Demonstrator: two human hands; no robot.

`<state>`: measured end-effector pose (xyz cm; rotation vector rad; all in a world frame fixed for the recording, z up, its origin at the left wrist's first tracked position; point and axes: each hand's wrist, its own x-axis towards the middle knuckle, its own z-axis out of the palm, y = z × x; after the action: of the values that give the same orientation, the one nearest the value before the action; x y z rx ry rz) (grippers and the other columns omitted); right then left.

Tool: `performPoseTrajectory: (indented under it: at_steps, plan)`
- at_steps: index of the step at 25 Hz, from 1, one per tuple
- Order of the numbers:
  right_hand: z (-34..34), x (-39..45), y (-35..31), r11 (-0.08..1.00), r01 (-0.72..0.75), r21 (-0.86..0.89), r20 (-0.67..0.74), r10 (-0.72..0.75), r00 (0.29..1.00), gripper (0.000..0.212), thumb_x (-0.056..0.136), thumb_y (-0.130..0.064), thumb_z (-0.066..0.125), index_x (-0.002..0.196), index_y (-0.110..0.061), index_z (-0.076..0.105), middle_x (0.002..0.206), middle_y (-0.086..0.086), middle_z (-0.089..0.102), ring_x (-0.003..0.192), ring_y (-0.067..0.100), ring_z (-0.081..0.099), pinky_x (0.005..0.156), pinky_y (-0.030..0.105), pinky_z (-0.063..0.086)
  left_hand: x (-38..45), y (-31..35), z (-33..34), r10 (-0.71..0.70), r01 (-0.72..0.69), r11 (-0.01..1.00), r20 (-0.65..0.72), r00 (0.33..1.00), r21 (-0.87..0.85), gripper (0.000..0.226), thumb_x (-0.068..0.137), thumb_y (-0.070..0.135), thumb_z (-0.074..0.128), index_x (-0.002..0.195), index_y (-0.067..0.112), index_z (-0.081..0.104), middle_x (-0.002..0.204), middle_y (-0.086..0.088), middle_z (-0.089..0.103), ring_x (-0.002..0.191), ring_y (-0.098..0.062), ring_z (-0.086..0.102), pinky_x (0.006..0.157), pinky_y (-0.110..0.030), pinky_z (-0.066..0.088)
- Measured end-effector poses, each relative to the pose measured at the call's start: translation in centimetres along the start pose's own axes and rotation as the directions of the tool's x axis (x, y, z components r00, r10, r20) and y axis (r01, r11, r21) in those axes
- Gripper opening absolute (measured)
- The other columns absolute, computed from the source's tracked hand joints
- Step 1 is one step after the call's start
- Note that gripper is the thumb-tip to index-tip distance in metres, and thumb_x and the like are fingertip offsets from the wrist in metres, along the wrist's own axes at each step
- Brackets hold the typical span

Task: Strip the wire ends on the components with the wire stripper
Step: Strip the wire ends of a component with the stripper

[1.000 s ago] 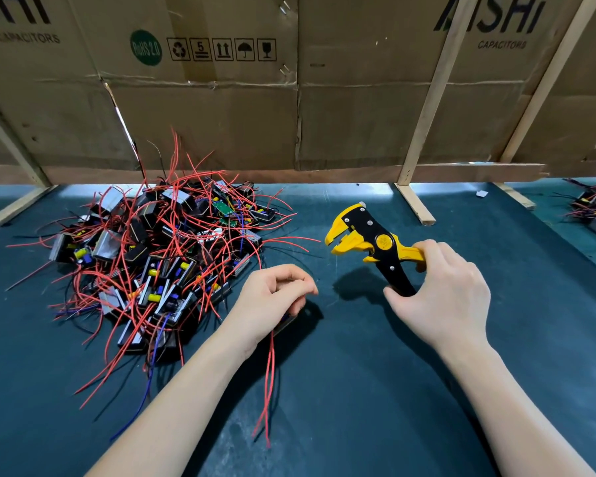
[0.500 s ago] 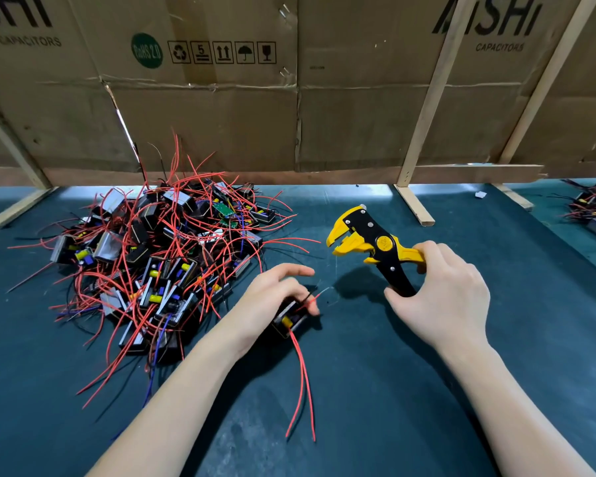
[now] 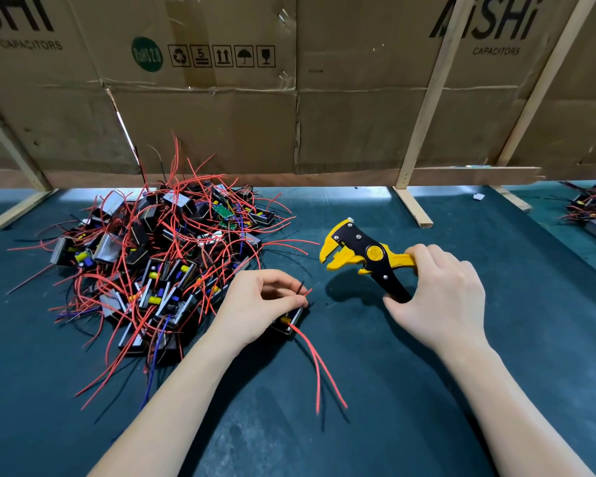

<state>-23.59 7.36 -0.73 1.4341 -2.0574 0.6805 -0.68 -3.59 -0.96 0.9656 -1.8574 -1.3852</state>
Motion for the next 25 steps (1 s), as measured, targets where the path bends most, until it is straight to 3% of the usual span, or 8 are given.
performPoseTrajectory:
  at_steps: [3,6,14,25]
  plan:
    - [0.1,0.0,-0.1,0.999,0.025,-0.019,-0.004,-0.025,1.0,0.049,0.049,-0.026,0.083,0.089,-0.008,0.06,0.074,0.004,0.055,0.066,0.032,0.054,0.062,0.036,0.038,0.1,0.1,0.2,-0.002,-0.005,0.983,-0.039,0.999,-0.185,0.013,0.08,-0.001,0.074,0.085,0.012,0.074,0.079,-0.007,0.077,0.08,-0.012,0.072,0.074,-0.017,0.053]
    - [0.2,-0.1,-0.3,0.999,0.035,-0.009,-0.01,-0.035,0.999,0.049,0.05,-0.026,0.082,0.089,-0.008,0.06,0.074,0.003,0.055,0.066,0.032,0.053,0.061,0.036,0.038,0.1,0.3,0.2,0.014,-0.027,0.95,-0.045,0.999,-0.312,0.014,0.081,-0.003,0.072,0.087,0.009,0.073,0.081,-0.008,0.077,0.08,-0.012,0.073,0.071,-0.014,0.052]
    - [0.0,-0.1,-1.0,0.996,0.072,0.059,-0.046,-0.069,0.997,0.041,0.057,-0.035,0.064,0.09,-0.01,0.06,0.077,0.0,0.055,0.069,0.029,0.052,0.063,0.035,0.035,0.0,0.2,0.6,0.028,-0.05,0.943,-0.071,0.997,-0.33,0.013,0.08,-0.004,0.072,0.088,0.007,0.073,0.082,-0.01,0.077,0.081,-0.015,0.074,0.07,-0.015,0.052]
    - [-0.1,-0.2,-1.3,0.998,0.052,0.038,-0.079,-0.049,0.996,0.04,0.059,-0.034,0.064,0.088,-0.008,0.06,0.077,0.002,0.055,0.069,0.031,0.053,0.062,0.037,0.036,-0.1,0.6,0.6,0.042,-0.086,0.926,-0.125,0.991,-0.368,0.014,0.078,-0.005,0.073,0.086,0.007,0.072,0.081,-0.01,0.077,0.079,-0.015,0.074,0.071,-0.014,0.052]
